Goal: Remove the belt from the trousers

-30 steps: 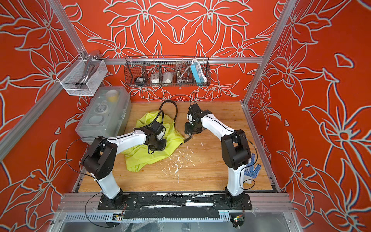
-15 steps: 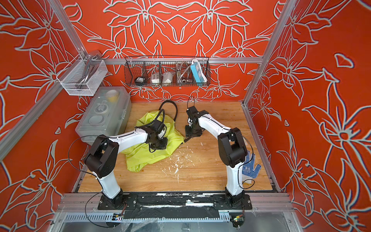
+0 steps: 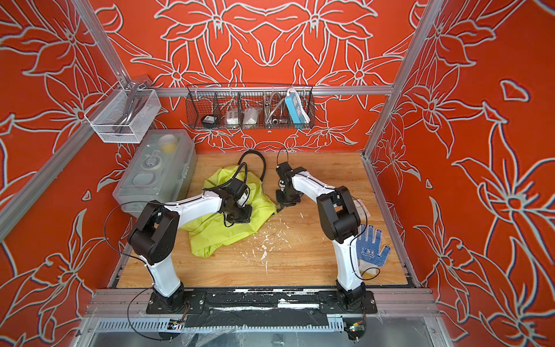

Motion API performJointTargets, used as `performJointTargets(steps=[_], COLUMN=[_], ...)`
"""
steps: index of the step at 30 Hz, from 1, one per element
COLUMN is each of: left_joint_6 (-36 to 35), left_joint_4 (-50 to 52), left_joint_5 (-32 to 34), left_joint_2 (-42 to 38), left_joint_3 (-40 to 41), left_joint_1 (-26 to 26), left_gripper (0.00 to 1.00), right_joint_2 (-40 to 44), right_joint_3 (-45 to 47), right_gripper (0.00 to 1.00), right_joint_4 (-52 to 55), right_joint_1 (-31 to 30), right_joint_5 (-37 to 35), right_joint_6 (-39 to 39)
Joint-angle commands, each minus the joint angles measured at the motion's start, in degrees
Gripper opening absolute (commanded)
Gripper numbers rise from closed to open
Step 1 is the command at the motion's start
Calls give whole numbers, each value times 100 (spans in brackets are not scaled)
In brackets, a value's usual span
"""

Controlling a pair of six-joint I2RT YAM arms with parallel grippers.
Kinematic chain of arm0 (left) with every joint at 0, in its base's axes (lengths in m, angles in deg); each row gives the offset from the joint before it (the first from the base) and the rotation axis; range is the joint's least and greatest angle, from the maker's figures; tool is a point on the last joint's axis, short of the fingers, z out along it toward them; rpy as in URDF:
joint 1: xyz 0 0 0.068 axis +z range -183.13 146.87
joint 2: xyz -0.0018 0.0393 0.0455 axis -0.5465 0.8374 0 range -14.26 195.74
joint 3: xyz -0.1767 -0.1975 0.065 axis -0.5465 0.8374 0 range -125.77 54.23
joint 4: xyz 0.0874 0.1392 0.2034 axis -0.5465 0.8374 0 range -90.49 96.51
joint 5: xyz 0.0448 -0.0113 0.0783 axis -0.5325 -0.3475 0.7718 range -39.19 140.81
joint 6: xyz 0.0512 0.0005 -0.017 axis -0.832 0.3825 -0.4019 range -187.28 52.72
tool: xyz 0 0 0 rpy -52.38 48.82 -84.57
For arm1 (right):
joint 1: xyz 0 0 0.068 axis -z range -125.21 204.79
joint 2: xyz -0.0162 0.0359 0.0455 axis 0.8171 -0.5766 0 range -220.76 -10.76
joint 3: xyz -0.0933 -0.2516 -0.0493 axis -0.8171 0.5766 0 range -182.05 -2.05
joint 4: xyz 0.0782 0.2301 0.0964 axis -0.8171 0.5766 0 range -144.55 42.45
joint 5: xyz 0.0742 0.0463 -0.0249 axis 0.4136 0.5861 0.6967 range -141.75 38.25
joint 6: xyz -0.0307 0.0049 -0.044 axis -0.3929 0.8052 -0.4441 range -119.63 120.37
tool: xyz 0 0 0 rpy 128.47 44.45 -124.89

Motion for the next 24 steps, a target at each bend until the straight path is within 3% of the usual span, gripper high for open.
performJointTargets(steps=[1, 6, 11, 14, 18, 24], left_joint_6=[-80, -9, 316, 728, 1089, 1127], left_joint_4=[162, 137, 116, 79, -259, -473], left_joint_5=[-102, 128, 1053, 1444, 1238, 1517], left_joint_2=[80, 60, 251, 338, 155, 36], left_joint_3=[-129, -51, -23, 89, 391, 628], left_joint_1=[-48, -48, -57, -57, -75, -128], left_gripper=[0, 0, 0, 0, 0, 0], right_joint_2=[-271, -162, 554, 786, 870, 652], right_joint_3=[-100, -234, -891, -1755, -2886, -5044], right_gripper=[0, 0, 0, 0, 0, 0], right_joint_4=[124, 286, 921, 1651, 2463, 3799], right_joint_1=[41, 197, 490, 713, 1123, 1811], right_joint_5=[-202, -162, -299, -404, -432, -547], right_joint_6=[-98, -227, -456, -633, -772, -1041])
